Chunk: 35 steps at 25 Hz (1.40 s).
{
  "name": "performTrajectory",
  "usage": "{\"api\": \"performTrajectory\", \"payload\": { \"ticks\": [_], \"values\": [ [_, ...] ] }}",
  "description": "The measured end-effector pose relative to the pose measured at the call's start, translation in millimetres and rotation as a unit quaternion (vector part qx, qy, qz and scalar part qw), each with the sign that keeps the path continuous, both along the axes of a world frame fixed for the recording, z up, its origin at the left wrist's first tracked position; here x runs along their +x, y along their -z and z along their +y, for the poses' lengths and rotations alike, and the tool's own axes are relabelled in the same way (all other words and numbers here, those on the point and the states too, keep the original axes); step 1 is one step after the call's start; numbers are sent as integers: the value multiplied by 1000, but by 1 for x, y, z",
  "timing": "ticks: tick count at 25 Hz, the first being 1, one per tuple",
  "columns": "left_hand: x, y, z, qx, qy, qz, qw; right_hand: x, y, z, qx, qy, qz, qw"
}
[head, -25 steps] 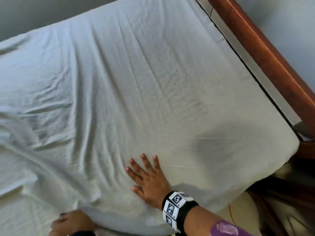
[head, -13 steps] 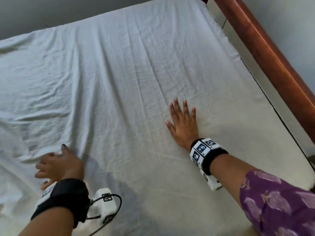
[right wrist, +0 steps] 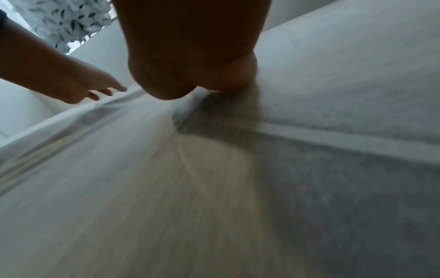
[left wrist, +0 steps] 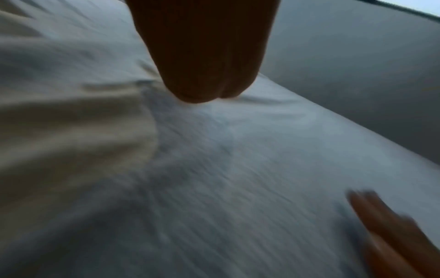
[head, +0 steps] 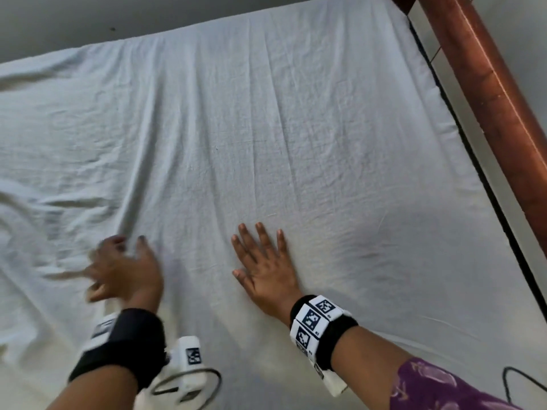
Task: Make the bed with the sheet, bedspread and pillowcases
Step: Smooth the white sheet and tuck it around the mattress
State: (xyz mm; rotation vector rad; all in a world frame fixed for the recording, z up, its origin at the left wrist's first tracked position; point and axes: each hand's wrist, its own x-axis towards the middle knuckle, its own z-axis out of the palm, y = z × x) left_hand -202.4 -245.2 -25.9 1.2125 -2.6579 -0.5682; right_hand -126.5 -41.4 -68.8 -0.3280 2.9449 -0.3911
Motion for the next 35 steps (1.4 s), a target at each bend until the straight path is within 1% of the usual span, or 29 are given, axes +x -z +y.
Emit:
{"api": "performTrajectory", "payload": {
  "ticks": [2,3,5,7,9,12,14,16,17,18,19,20,21,22,23,24,25,26,28,30,31,33,35],
  "values": [
    [-16,4,55,34,111,-6,993,-20,-5,23,-10,65,10,998],
    [-21,11,71,44,141,-13,989,-33,-6,38,-4,107,14,994],
    [-31,24,85,60,147,-28,987,-59,-1,70,18,165,15,986],
    [-37,32,83,64,138,-42,988,-76,6,86,36,171,-1,985],
    [-42,38,79,74,129,-34,988,-83,13,82,49,167,-9,985],
    [-37,43,62,62,88,-27,994,-77,16,46,43,126,-3,991],
    [-32,41,44,48,48,-22,997,-73,14,18,30,67,-4,997],
    [-33,35,31,43,-6,-38,998,-69,7,-7,21,-19,-17,999],
    [-39,30,30,47,-20,-38,998,-68,3,-15,22,-57,-20,998],
    [-48,25,34,49,-4,-29,998,-71,0,-14,22,-75,-16,997],
    [-60,21,45,46,58,-9,997,-81,-2,-6,16,-58,0,998],
    [-75,19,59,43,157,14,987,-97,-3,10,8,-7,19,1000],
    [-93,19,75,39,264,26,963,-117,-4,32,5,61,34,998],
    [-113,21,93,33,355,23,934,-139,-5,60,12,124,40,991],
    [-131,22,108,30,415,5,909,-160,-5,91,27,162,35,986],
    [-147,26,119,31,441,-25,897,-180,-4,122,46,177,13,983],
    [-161,32,124,37,440,-59,895,-196,-4,146,64,175,-15,982],
    [-172,36,124,49,419,-90,902,-208,-2,160,81,162,-37,983],
    [-183,44,115,74,371,-123,918,-219,2,160,103,151,-50,982],
    [-184,48,105,82,337,-128,929,-217,3,139,105,152,-57,981],
    [-183,47,99,77,316,-126,937,-213,4,124,102,139,-51,984],
    [-183,51,83,56,274,-126,952,-208,3,96,89,81,-52,991],
    [-183,62,55,44,242,-108,963,-205,0,73,84,7,-59,995]
  ]
}}
